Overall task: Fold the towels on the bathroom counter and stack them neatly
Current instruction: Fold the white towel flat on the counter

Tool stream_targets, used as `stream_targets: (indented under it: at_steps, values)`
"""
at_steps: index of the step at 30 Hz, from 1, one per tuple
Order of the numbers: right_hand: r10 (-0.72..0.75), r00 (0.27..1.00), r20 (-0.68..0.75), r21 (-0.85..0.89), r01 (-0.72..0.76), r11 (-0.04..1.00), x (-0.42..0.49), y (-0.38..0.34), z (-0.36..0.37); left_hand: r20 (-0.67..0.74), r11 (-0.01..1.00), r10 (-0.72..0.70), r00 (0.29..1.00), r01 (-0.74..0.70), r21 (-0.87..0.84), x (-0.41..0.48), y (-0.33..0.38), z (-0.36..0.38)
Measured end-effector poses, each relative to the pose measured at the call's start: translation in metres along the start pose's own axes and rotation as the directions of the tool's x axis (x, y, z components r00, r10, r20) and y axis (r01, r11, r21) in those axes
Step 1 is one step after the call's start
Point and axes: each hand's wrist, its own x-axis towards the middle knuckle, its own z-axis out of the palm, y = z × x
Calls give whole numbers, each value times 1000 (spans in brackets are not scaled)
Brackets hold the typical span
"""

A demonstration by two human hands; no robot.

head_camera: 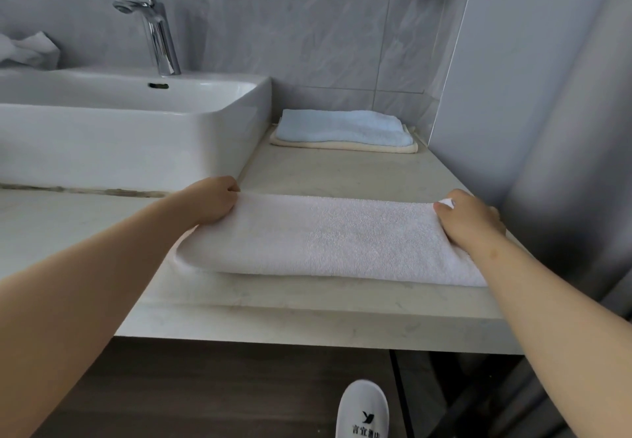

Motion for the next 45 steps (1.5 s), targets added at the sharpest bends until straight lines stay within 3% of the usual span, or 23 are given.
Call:
stream_targets:
  at_steps: [2,4,6,8,11,17,28,31,33,35,37,39,41,45]
  values:
    - [-10,1000,11,-5,10,1000,-1,-2,0,29,981,-3,1000,-2,194,0,10,-2]
    - [-40,999,19,-3,40,999,-1,-3,-1,-53,912,42,998,-17,411,-2,25,-2]
    - [-68,998,16,41,67,997,-4,-4,-1,-146,886,144,979,-62,459,-5,42,5]
    - [-91,996,9,148,89,985,-6,-3,-1,-191,923,209,959,-129,364,-10,55,20]
    - [-155,987,34,289,139,947,-6,-1,-1,-136,966,202,970,-175,189,-14,58,38]
    - [-155,987,44,351,130,927,-2,1,-2,-96,978,201,975,-194,79,-9,49,37]
    - [24,1000,4,502,-23,865,16,-1,5,-155,978,210,965,-206,41,-15,49,39]
    - [141,990,1,573,-116,811,12,-9,-7,-235,971,224,946,-194,143,-25,55,33]
    - [140,981,-131,499,-56,865,3,-18,-17,-327,962,265,907,-224,157,-38,65,28]
    - [-76,968,-238,376,164,912,-22,-41,-20,-316,950,312,896,-303,80,-52,80,28]
    - [-393,913,-110,176,407,896,-54,-69,-12,-187,942,334,924,-335,28,-61,90,35]
    - [-529,838,135,-12,535,845,-76,-86,7,-8,955,283,959,-281,96,-66,88,47]
    - [-503,820,272,-119,548,828,-84,-86,20,63,958,218,974,-226,178,-67,79,53]
    - [-351,868,350,-180,431,884,-78,-67,21,83,948,194,977,-209,242,-68,63,49]
